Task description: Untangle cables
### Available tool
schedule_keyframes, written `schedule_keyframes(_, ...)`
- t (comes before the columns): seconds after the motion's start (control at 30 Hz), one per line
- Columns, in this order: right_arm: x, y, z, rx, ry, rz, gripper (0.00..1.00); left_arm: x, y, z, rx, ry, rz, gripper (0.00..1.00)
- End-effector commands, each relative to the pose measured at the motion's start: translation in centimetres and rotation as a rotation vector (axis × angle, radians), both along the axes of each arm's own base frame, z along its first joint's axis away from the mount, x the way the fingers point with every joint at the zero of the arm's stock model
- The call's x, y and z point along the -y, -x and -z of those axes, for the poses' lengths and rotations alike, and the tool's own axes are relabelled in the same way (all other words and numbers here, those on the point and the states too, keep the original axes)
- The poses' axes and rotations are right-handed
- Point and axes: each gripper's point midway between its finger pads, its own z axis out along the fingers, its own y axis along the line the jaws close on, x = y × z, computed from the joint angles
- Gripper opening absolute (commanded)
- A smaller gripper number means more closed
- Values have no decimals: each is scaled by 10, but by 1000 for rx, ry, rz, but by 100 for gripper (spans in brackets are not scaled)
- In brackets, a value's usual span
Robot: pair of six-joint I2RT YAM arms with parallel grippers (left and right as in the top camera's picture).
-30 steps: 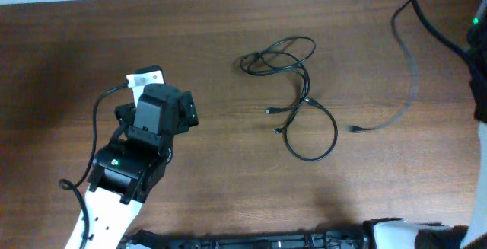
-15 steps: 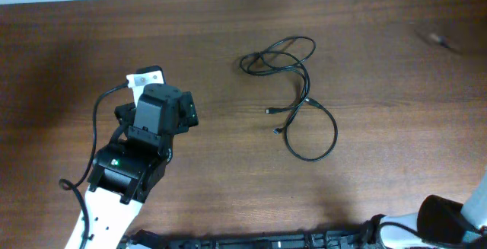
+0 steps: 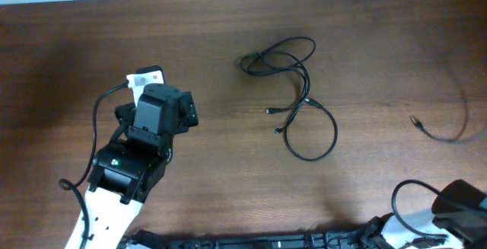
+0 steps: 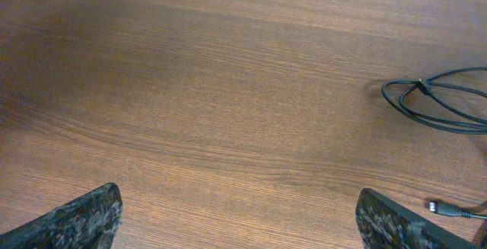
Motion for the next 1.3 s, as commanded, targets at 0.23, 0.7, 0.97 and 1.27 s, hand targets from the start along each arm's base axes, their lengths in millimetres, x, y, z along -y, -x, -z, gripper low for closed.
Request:
schedule_keyframes(0.23, 6, -4, 15, 31, -75, -6, 4, -1, 0, -2, 2, -4, 10, 99)
schedule_keyframes(0.7, 45, 44, 14, 75, -86, 111, 4, -1, 0, -2, 2, -4, 10, 99)
schedule_keyframes(0.97, 51, 41, 26, 83, -130, 94, 4, 0, 0, -2, 2, -4, 10, 99)
schedule_keyframes(1.27, 73, 20, 109, -30, -307, 91, 4, -1, 0, -2, 2, -4, 10, 99)
